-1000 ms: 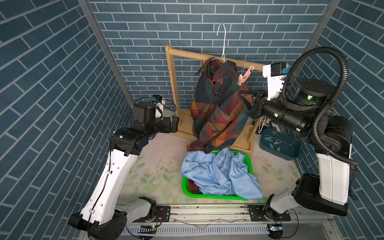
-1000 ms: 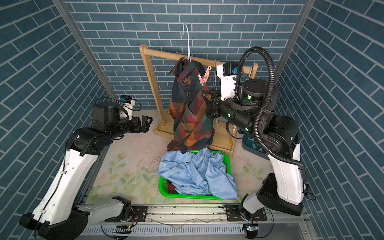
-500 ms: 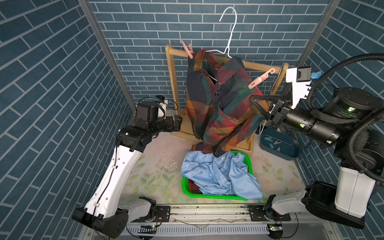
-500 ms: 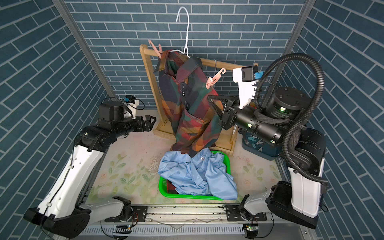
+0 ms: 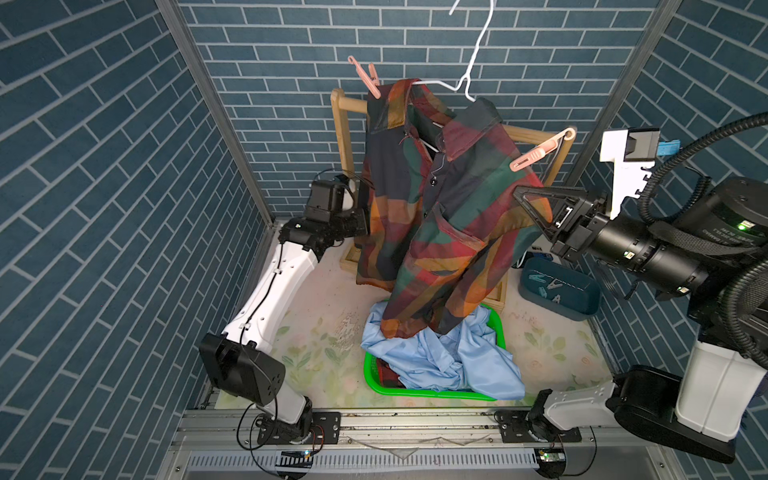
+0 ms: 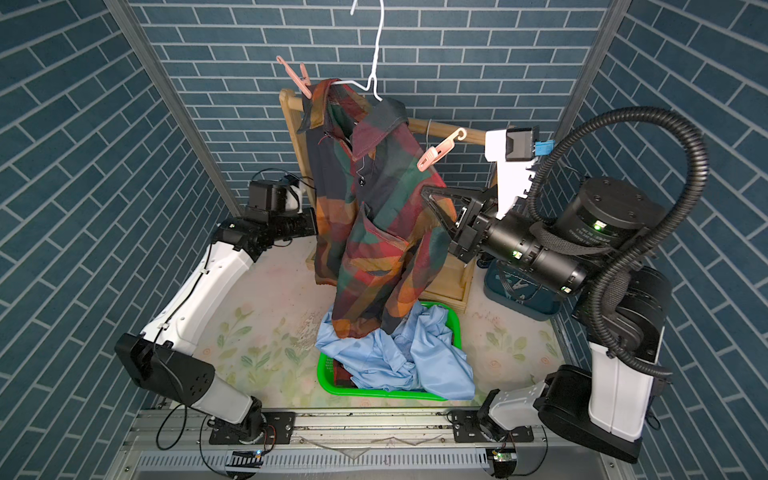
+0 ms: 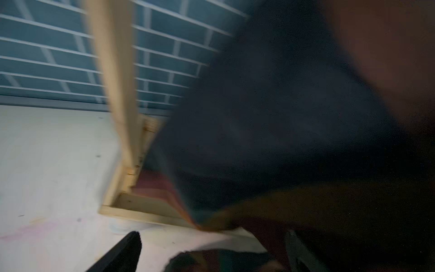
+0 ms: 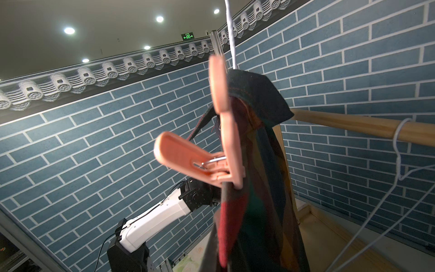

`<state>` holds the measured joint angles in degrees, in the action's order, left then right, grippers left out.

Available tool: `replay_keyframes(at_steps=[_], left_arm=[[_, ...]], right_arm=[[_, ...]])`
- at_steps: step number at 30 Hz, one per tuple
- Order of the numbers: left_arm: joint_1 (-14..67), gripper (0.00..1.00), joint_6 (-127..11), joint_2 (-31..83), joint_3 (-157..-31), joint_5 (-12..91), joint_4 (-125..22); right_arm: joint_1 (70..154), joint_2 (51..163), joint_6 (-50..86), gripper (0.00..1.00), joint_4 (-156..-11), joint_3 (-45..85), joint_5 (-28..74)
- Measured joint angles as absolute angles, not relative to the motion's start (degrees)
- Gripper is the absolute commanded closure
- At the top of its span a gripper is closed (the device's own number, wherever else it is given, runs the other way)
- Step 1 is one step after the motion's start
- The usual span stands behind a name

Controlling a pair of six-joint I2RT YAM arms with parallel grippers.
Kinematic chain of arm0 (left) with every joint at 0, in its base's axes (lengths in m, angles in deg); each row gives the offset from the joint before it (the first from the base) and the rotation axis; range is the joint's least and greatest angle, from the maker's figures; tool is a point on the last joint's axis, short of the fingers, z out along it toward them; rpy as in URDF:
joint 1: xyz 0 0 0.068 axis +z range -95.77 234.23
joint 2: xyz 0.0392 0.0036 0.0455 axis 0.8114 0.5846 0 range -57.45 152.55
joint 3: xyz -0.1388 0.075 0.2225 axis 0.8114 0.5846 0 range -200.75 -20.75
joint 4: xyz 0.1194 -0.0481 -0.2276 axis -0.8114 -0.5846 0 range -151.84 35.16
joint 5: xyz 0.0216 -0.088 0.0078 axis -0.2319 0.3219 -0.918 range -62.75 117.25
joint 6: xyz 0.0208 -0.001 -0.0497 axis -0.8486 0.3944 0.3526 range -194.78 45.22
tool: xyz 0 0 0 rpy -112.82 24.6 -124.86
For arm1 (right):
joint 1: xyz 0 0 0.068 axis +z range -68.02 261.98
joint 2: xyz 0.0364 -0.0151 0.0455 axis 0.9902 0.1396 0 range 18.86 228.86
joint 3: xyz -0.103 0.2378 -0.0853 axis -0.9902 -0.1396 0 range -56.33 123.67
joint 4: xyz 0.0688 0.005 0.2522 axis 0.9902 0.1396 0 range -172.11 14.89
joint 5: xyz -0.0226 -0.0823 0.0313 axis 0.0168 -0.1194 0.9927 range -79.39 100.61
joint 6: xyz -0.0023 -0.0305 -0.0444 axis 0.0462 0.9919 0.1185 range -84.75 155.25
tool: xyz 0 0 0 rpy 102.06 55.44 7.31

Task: Remove the clothespins securing long-sleeve shirts to the hanger
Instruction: Place the long-sleeve shirt at the bin.

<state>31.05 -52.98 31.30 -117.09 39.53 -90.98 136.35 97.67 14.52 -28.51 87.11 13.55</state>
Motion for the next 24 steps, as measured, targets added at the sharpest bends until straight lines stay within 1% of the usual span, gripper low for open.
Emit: replay_keyframes(at_steps=[2,5,10,13,15,18,24], left_arm=[[24.8,0.02,-52.6,28.5,-112.9,39.4,-90.0],[18.9,0.02,-51.2,22.7,-105.6,38.7,-89.8],[14.2,0.02,-49.3,14.4,-100.4,37.2,-89.4],[11.3,0.02,-48.8,11.4,-100.5,36.1,-89.3],[9.8,0.02,-49.1,10.4,-101.3,33.6,-90.6],[10.7,0.02,-49.7,8.1,-102.2,27.3,-94.3],[21.3,0.02,-48.2,-3.0,-100.3,14.8,-99.2]], right_arm=[[136.3,100.0,14.5,1.0,-28.5,89.3,13.7],[136.3,103.9,14.5,1.0,-28.0,93.4,14.1],[136.3,106.2,14.2,1.0,-27.6,95.8,16.3],[136.3,105.5,14.1,1.0,-28.7,95.4,17.8],[136.3,104.3,14.1,1.0,-29.4,94.6,18.4],[136.3,102.2,14.1,1.0,-30.3,93.8,18.4],[136.3,97.9,14.1,1.0,-32.2,91.8,18.4]])
